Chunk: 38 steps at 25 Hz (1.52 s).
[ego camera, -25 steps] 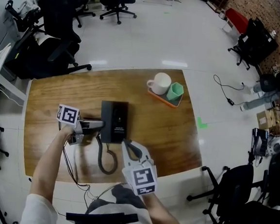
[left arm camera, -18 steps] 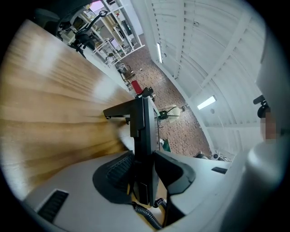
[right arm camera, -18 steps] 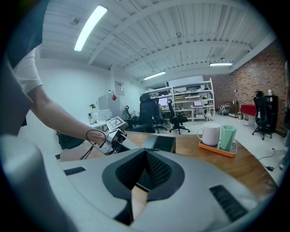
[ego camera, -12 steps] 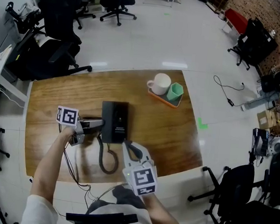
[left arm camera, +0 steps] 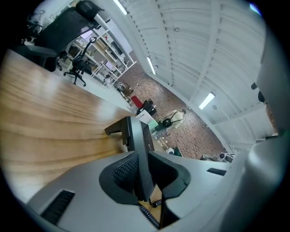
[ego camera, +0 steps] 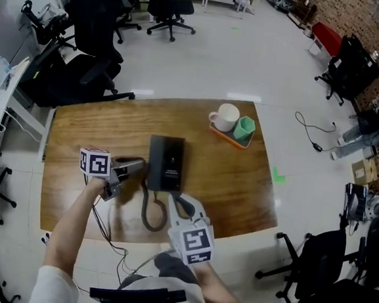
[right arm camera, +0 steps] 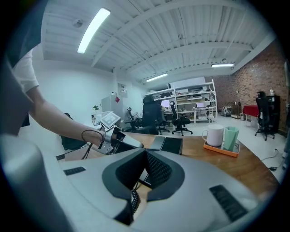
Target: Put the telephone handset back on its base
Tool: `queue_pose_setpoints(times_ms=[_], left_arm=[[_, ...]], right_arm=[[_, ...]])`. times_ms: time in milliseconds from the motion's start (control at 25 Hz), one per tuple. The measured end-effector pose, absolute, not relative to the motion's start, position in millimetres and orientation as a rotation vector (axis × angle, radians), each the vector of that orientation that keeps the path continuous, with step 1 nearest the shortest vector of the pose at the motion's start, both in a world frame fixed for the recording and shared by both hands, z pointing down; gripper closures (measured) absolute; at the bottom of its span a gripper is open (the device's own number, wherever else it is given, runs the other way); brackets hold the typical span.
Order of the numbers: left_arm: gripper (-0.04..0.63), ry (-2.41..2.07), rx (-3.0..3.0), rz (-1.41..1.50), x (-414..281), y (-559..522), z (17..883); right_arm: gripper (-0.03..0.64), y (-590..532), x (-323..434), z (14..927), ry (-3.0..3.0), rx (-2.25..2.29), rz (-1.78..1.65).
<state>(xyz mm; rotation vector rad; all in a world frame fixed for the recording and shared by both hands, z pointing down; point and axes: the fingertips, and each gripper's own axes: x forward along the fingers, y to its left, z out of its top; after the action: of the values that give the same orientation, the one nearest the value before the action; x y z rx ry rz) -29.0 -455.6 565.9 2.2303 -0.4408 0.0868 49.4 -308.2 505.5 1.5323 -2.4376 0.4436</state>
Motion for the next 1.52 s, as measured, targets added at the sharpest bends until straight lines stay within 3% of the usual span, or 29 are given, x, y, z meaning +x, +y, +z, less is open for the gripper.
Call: queue_pose_setpoints(times_ms=[160, 840, 1520], left_arm=[[0.581, -0.408, 2.255, 0.039, -29.1, -431.3, 550.1], [0.591, -0.402, 2.515, -0.102, -29.1, -292.4, 459.4], [0.591, -0.751, 2.818, -0.111, -60.5, -106.7, 388.5]], right_arm=[[0.612, -292.9, 41.4, 497.2, -2.448, 1.539, 0.423], [0.613, -205.8, 14.3, 463.7, -2.48, 1.576, 0.314], [0.614, -68.7, -31.0, 427.2, -2.584, 1.536, 0.201]])
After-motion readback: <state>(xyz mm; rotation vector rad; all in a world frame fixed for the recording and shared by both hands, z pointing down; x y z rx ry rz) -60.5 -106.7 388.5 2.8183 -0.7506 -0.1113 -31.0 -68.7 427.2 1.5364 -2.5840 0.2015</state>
